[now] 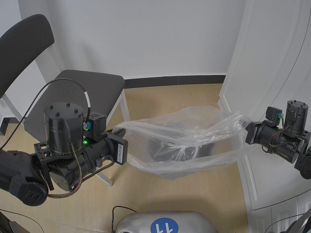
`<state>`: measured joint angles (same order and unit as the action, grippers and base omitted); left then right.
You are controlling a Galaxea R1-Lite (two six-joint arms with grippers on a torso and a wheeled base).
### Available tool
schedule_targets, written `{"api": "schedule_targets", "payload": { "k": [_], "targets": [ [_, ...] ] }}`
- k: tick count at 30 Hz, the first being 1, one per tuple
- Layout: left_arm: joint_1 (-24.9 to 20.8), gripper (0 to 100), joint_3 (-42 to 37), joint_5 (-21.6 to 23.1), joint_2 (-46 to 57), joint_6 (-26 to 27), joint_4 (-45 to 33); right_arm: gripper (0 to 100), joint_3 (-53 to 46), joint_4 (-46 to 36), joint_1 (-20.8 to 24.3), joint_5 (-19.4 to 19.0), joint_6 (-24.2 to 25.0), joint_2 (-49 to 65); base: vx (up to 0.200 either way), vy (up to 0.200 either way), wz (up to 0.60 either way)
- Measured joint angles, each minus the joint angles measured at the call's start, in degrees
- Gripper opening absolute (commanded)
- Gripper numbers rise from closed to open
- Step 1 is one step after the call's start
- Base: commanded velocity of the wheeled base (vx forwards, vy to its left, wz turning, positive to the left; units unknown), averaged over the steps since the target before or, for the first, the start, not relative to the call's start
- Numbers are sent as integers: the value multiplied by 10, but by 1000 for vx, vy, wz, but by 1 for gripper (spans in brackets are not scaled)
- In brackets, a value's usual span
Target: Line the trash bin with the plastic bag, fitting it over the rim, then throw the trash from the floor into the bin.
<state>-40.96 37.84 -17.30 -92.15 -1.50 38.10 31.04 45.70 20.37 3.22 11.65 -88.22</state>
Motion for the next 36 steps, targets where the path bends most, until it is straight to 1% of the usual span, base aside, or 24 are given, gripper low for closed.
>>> {"api": "schedule_targets", "payload": {
  "k": [6,11,21,27,33,36],
  "targets": [
    [41,0,8,-1,-15,15,5,0,-18,-1,-1,30,-57,25,0,0,0],
    [64,0,16,-1,-19,18,7,0,-33,-1,-1,36,-78,40,0,0,0],
    [82,0,23,-2,-16,19,6,0,-59,-1,-2,37,-124,55,0,0,0],
    [94,0,26,-1,-12,22,6,0,-76,0,-12,37,-161,60,0,0,0],
    [97,0,26,0,-7,22,6,0,-83,1,-17,37,-166,60,0,0,0],
    [95,0,28,0,-7,22,8,0,-83,4,-16,49,-166,57,0,0,0]
  ]
}}
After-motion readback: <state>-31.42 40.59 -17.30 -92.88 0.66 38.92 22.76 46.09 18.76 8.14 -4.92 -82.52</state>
